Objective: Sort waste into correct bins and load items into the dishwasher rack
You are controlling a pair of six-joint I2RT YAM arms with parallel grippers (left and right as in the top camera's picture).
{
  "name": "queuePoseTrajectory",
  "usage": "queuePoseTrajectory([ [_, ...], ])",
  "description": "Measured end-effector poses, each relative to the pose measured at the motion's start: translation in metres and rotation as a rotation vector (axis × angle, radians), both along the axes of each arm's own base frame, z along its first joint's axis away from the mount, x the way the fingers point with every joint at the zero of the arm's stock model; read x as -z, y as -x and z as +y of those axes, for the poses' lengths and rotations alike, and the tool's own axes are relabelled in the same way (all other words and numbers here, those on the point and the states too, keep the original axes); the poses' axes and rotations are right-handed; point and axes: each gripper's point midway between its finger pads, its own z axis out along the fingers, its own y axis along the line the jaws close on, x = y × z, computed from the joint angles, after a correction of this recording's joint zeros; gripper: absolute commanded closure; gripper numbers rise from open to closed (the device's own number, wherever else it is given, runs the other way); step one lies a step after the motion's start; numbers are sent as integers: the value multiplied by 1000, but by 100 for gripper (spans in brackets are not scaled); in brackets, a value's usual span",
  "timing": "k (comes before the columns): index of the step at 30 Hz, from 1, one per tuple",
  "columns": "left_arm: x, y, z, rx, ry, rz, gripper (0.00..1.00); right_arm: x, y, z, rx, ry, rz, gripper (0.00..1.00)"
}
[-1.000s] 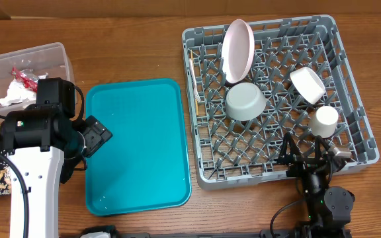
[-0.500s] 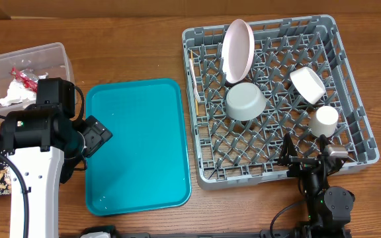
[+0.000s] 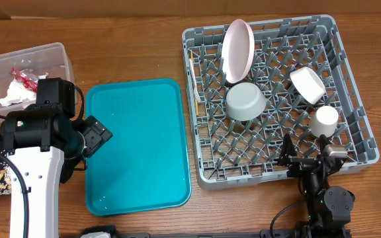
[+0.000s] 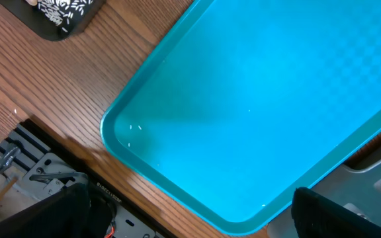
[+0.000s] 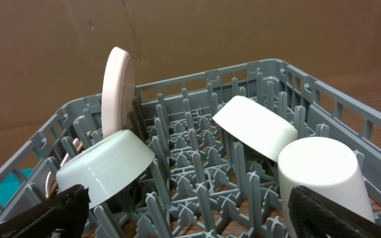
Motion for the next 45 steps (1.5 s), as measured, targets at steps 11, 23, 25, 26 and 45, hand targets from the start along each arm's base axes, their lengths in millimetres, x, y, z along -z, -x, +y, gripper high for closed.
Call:
queuePoseTrajectory([
  [11,0,0,0,-3,0,0,0,0,0,0,-1,2,-1,0],
  [23,-1,-1,-1,101,-41,-1,0,0,0,0,0,2,-1,0],
  [25,-2,-16,-11,190,-65,-78,0,0,0,0,-1,3,0,0],
  [26,-3,-27,-18,249,-81,-139,0,0,0,0,0,2,0,0],
  [45,9,-66,-44,609,-318,-946,0,1,0,0,-1,3,2,0],
])
